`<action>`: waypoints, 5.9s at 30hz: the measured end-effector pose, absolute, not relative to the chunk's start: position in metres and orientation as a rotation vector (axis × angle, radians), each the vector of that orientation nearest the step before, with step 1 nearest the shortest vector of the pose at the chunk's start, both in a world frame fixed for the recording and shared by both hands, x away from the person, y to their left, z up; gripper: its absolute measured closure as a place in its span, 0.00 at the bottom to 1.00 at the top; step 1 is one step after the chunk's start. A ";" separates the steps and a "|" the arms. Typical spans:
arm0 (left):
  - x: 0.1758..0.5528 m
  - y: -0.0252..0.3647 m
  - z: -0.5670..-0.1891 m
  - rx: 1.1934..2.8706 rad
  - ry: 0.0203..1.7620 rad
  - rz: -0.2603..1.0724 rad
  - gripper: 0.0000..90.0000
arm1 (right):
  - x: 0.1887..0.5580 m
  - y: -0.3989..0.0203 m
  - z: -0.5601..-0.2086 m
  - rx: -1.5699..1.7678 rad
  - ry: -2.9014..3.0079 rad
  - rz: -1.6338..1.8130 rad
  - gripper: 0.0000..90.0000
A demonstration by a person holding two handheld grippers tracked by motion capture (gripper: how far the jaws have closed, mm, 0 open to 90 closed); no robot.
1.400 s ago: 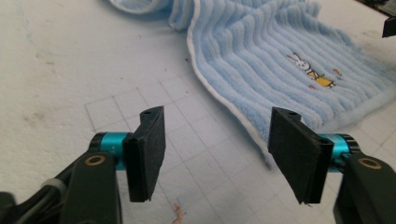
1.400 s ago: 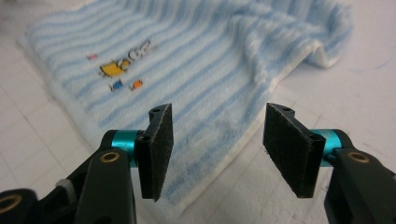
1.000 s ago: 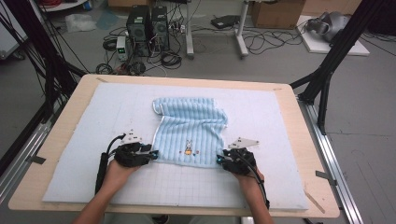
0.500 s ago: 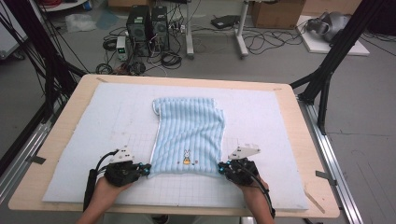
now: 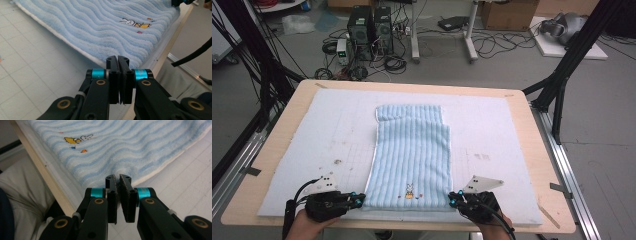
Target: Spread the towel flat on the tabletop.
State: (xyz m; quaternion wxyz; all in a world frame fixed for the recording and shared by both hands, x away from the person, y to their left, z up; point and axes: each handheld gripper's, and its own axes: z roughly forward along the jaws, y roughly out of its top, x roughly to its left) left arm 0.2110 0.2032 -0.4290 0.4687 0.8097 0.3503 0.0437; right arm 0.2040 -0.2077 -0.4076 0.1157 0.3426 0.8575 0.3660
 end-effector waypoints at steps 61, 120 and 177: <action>0.265 0.196 -0.432 1.899 0.904 0.274 0.55 | 0.276 -0.181 -0.428 1.090 2.390 1.162 0.70; 0.477 0.167 -0.445 1.843 1.341 0.607 0.65 | 0.356 -0.194 -0.424 1.026 2.365 1.133 0.62; 0.467 0.167 -0.440 1.865 1.268 0.526 0.79 | 0.428 -0.199 -0.423 1.323 2.068 0.918 0.71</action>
